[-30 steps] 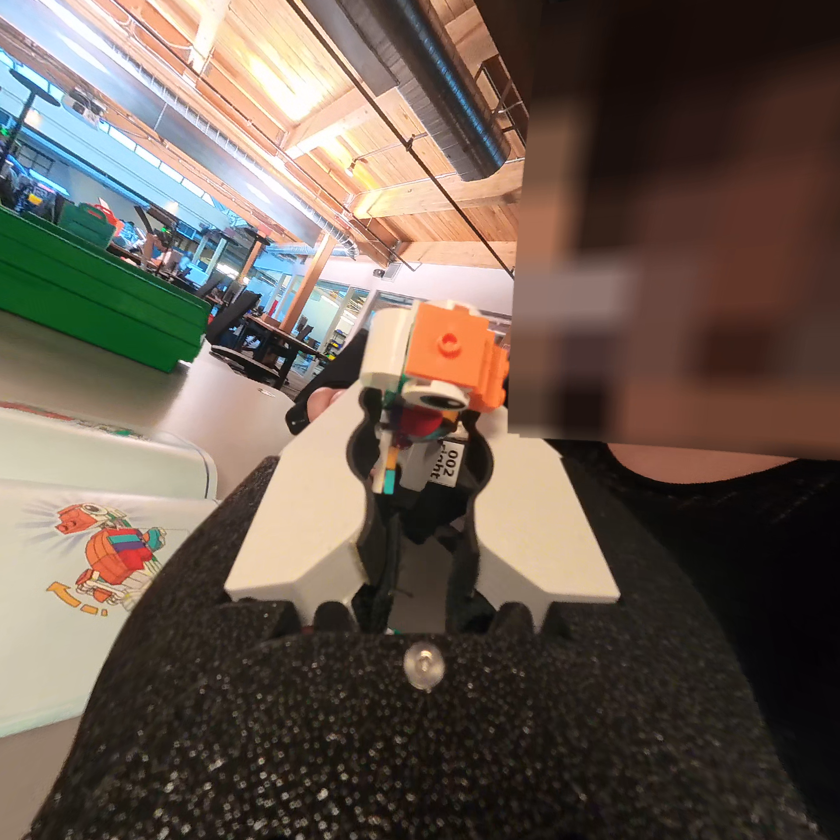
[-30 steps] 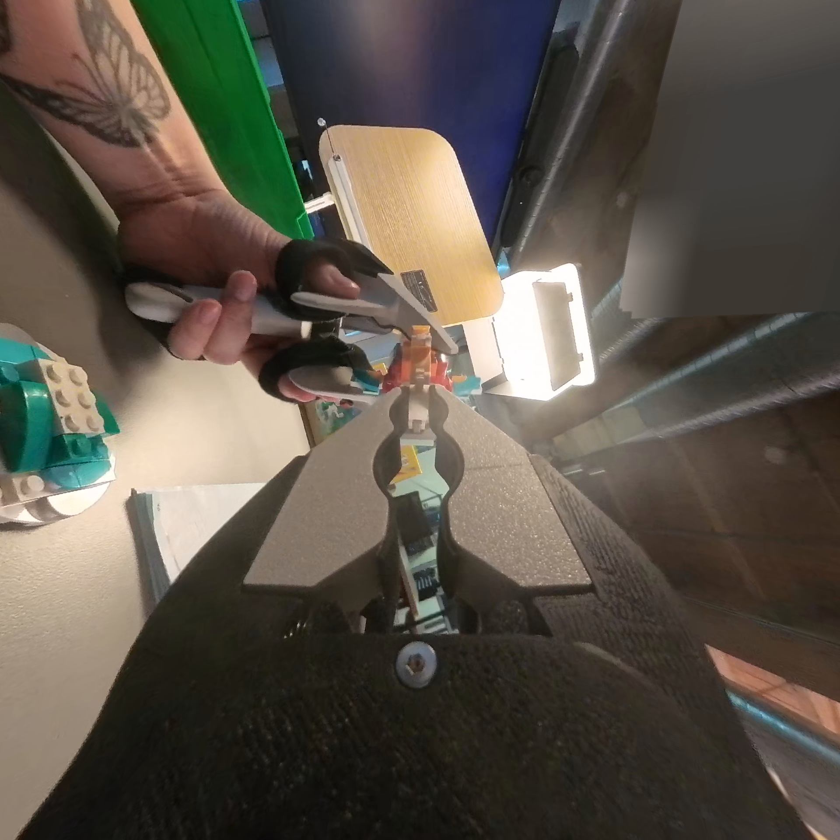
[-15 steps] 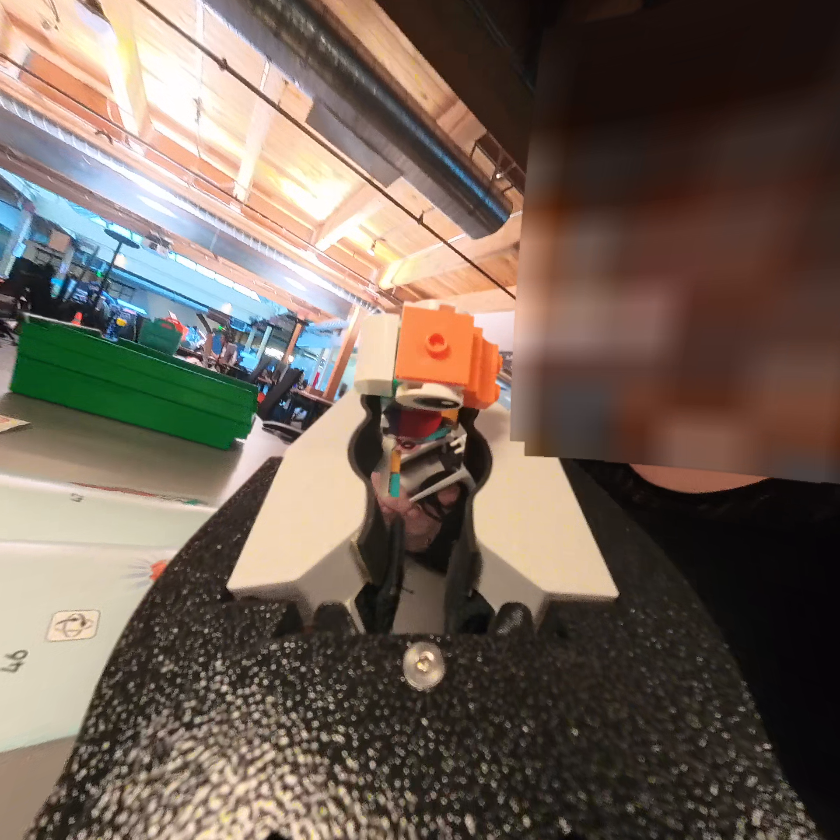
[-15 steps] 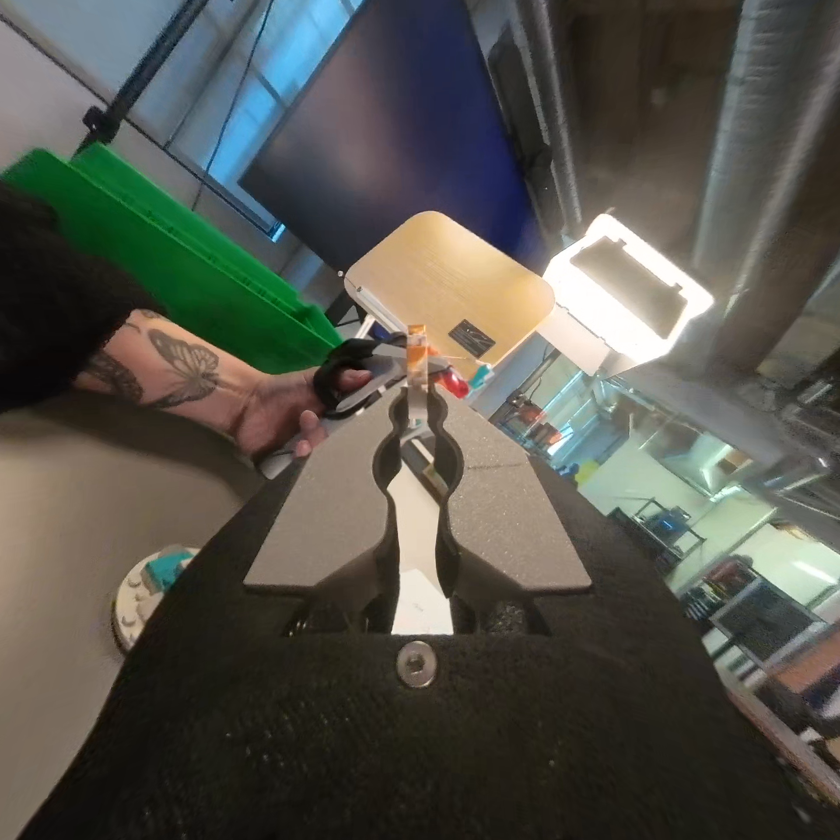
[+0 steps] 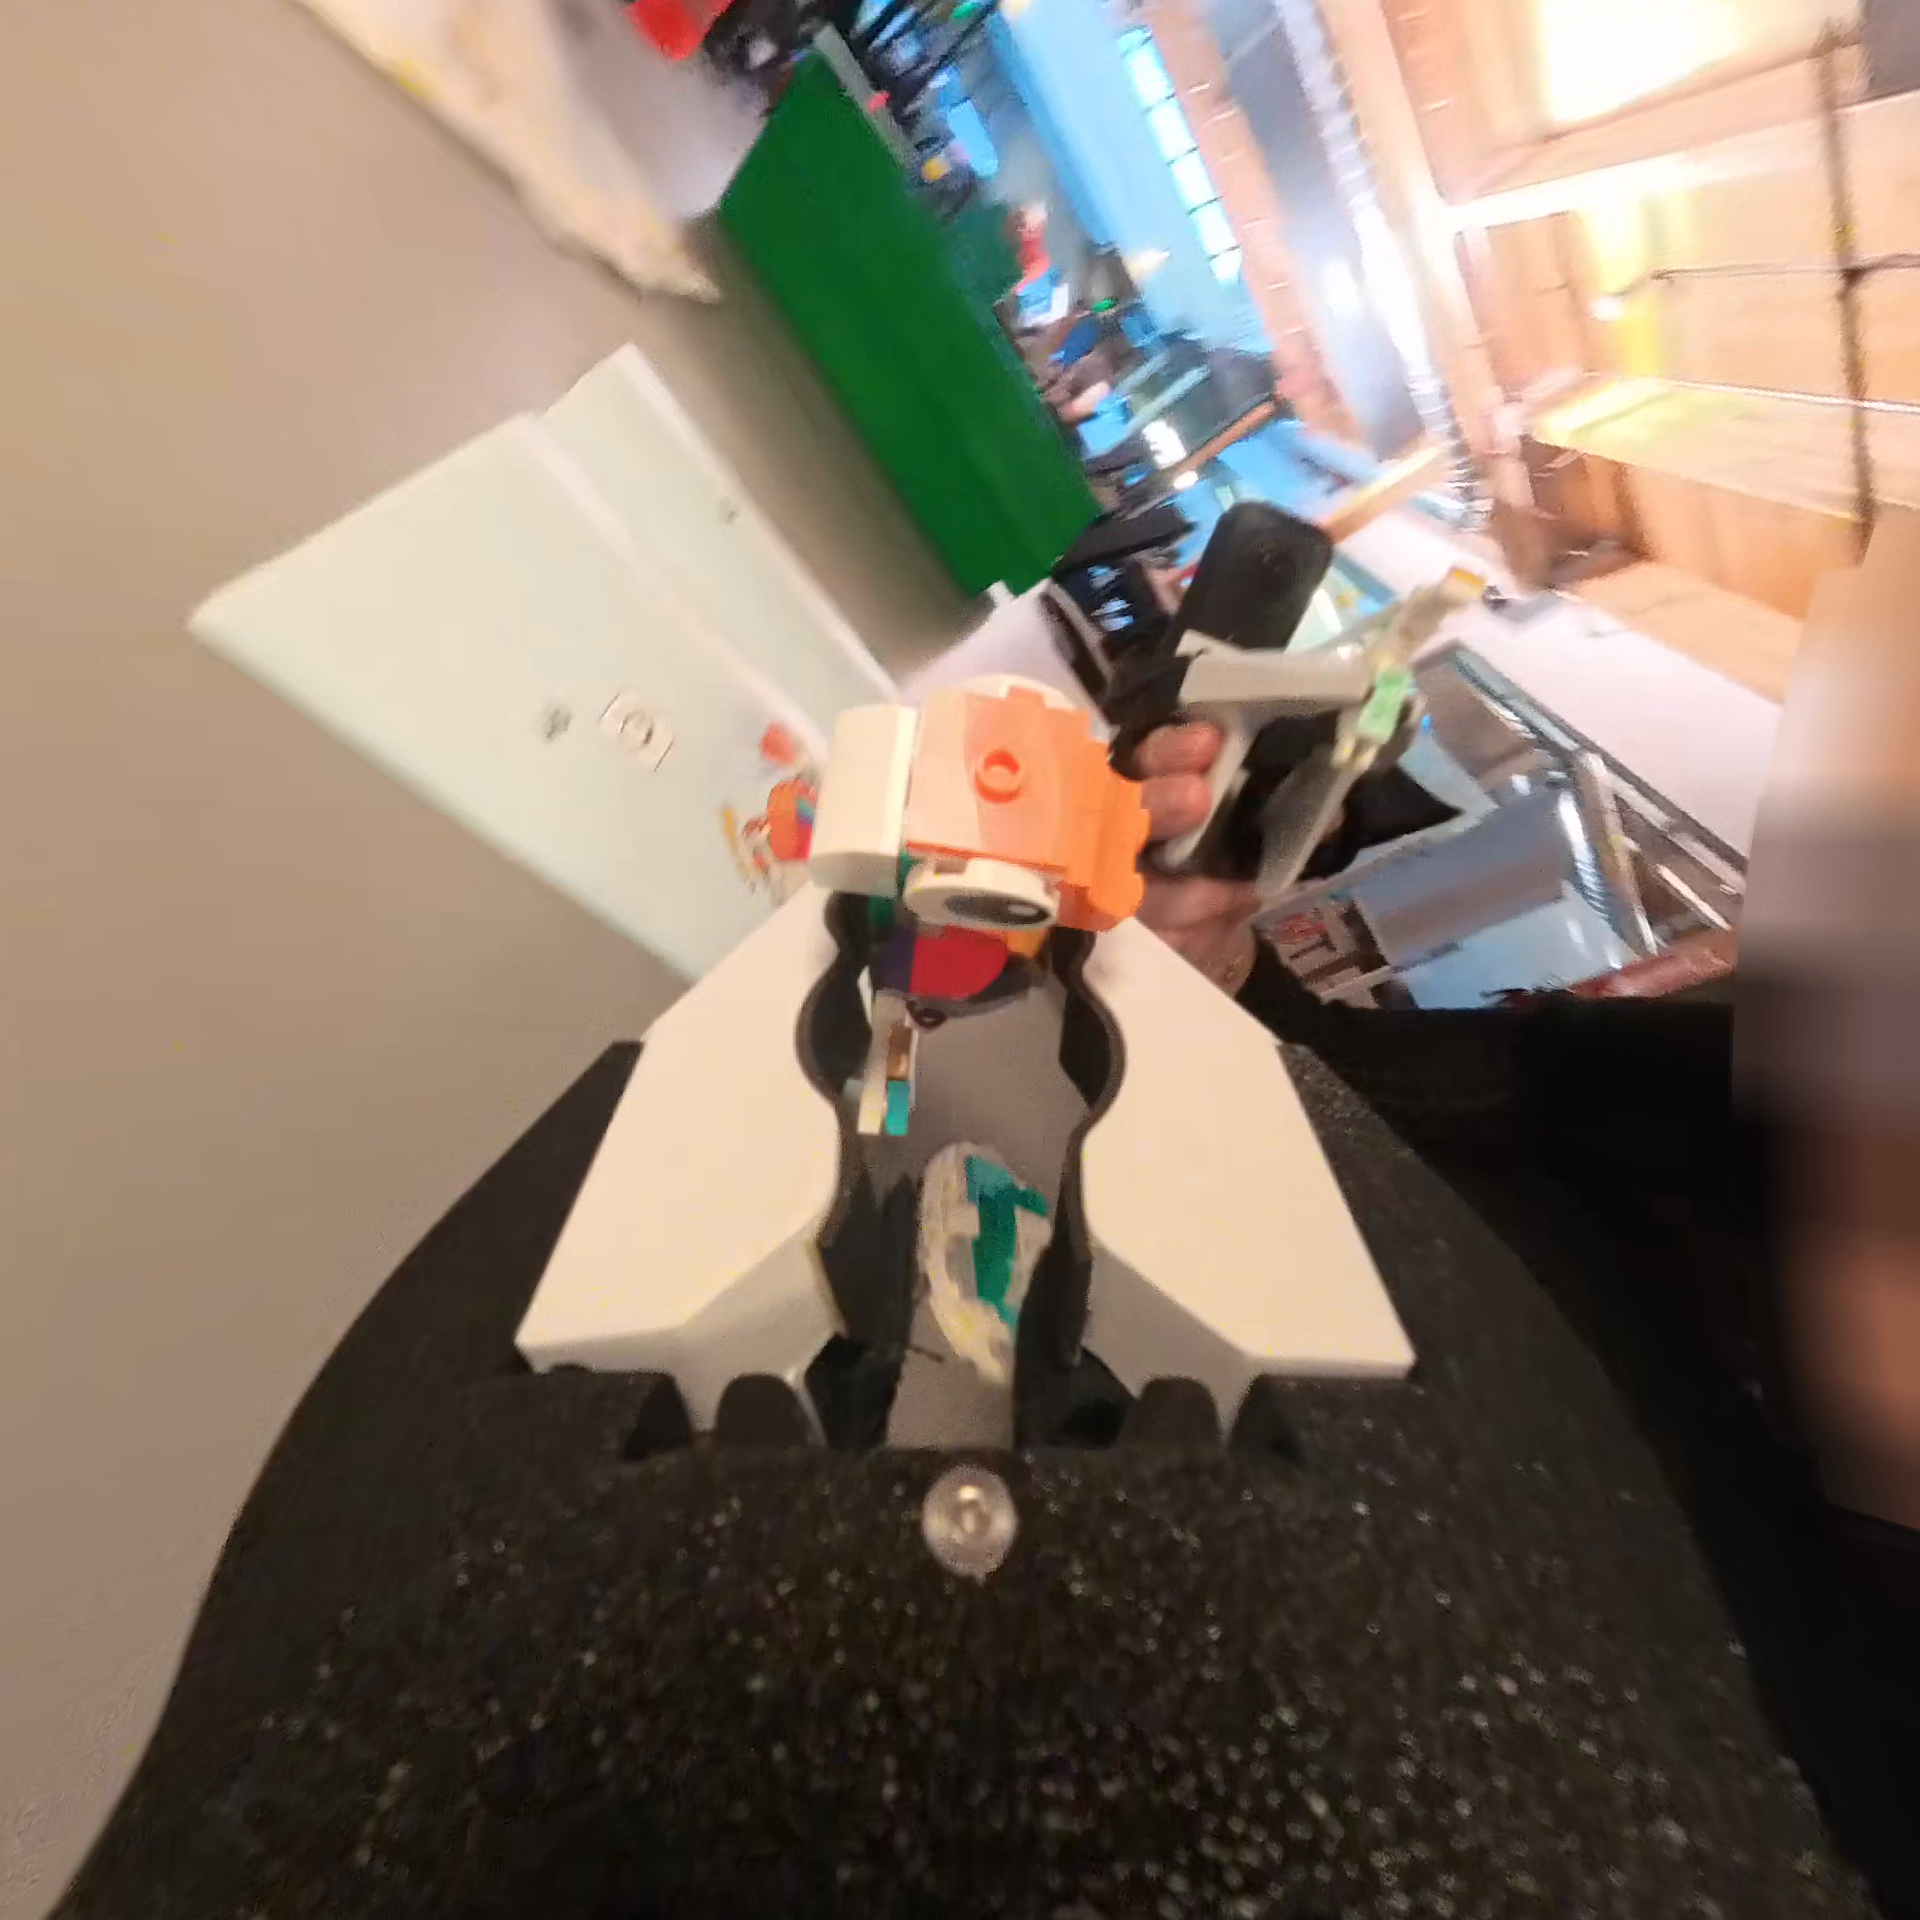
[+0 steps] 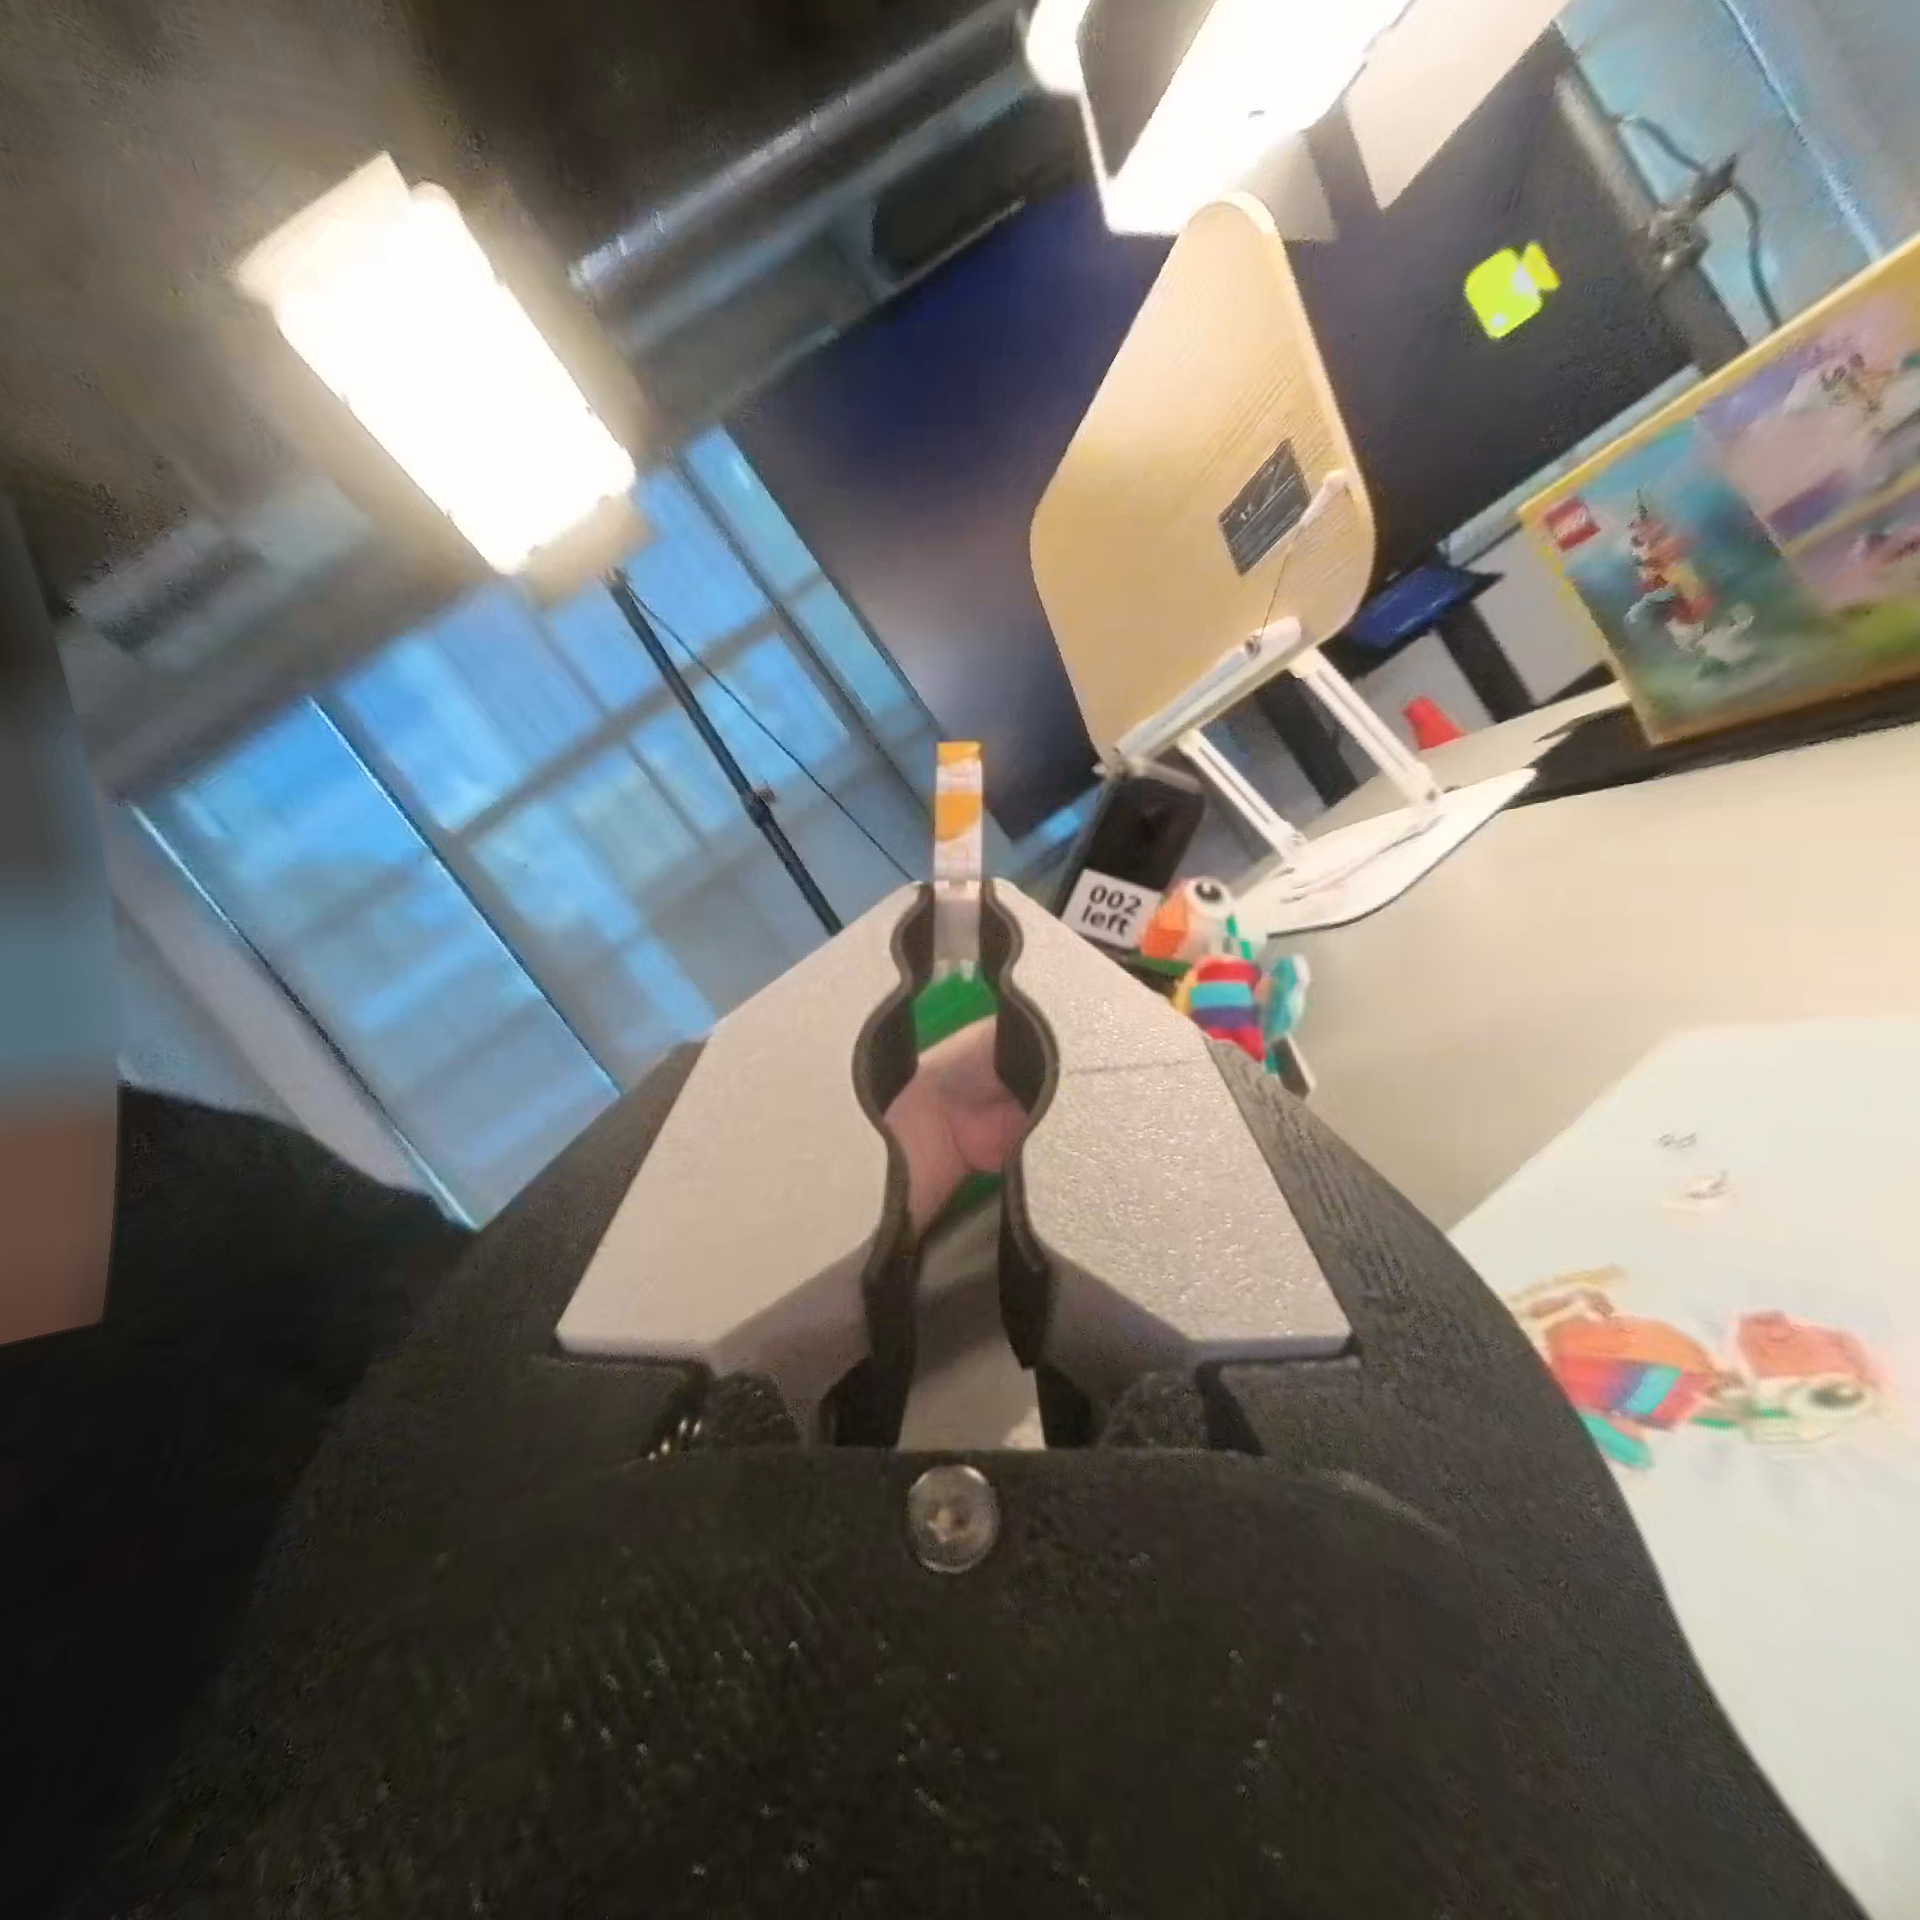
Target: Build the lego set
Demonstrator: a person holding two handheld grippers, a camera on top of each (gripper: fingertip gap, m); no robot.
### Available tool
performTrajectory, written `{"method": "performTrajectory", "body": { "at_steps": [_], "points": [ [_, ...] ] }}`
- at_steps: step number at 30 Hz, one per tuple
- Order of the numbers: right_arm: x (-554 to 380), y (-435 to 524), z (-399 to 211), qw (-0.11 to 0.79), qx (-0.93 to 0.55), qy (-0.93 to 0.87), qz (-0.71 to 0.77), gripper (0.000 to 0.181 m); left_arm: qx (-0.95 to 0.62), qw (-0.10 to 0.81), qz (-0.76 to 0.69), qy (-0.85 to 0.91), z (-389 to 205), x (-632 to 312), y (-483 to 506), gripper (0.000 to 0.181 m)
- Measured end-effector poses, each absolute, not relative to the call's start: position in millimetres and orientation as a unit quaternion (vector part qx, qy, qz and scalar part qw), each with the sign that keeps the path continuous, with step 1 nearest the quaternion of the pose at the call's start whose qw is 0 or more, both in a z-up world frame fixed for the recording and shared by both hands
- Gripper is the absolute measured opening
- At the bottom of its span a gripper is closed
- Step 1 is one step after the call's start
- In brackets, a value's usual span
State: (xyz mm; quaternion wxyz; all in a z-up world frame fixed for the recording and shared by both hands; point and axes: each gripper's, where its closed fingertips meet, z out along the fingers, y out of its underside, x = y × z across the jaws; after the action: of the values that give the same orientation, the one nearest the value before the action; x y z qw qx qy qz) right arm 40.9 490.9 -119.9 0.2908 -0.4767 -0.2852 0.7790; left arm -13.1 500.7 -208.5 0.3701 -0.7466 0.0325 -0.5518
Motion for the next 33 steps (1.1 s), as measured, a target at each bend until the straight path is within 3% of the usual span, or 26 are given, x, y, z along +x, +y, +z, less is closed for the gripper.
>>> {"method": "performTrajectory", "body": {
  "at_steps": [11,19,23,26,29,33],
  "points": [
    [45.6,485.5,-118.0,0.169,-0.46,-0.243,0.837,0.006,-0.847,0.235,-0.477,0.001,-241.9,-15.1,445.4,0.032],
    [40.6,480.0,-128.5,0.124,-0.481,-0.245,0.833,0.006,-0.858,0.236,-0.454,-0.036,-251.7,-26.5,447.6,0.033],
    [39.7,481.6,-130.4,0.108,-0.486,-0.229,0.837,0.006,-0.857,0.274,-0.432,-0.061,-247.2,-32.4,452.0,0.06],
    [39.6,484.8,-130.8,0.103,-0.488,-0.214,0.84,0.006,-0.868,0.315,-0.376,-0.078,-240.8,-40.4,451.0,0.07],
    [40.7,487.2,-128.8,0.103,-0.483,-0.203,0.845,0.005,-0.871,0.398,-0.285,-0.047,-215.5,-35.2,453.8,0.071],
    [40.6,492.8,-129.5,0.111,-0.487,-0.179,0.848,0.006,-0.798,0.578,-0.129,0.11,-152.1,12.3,466.1,0.056]
  ]
}}
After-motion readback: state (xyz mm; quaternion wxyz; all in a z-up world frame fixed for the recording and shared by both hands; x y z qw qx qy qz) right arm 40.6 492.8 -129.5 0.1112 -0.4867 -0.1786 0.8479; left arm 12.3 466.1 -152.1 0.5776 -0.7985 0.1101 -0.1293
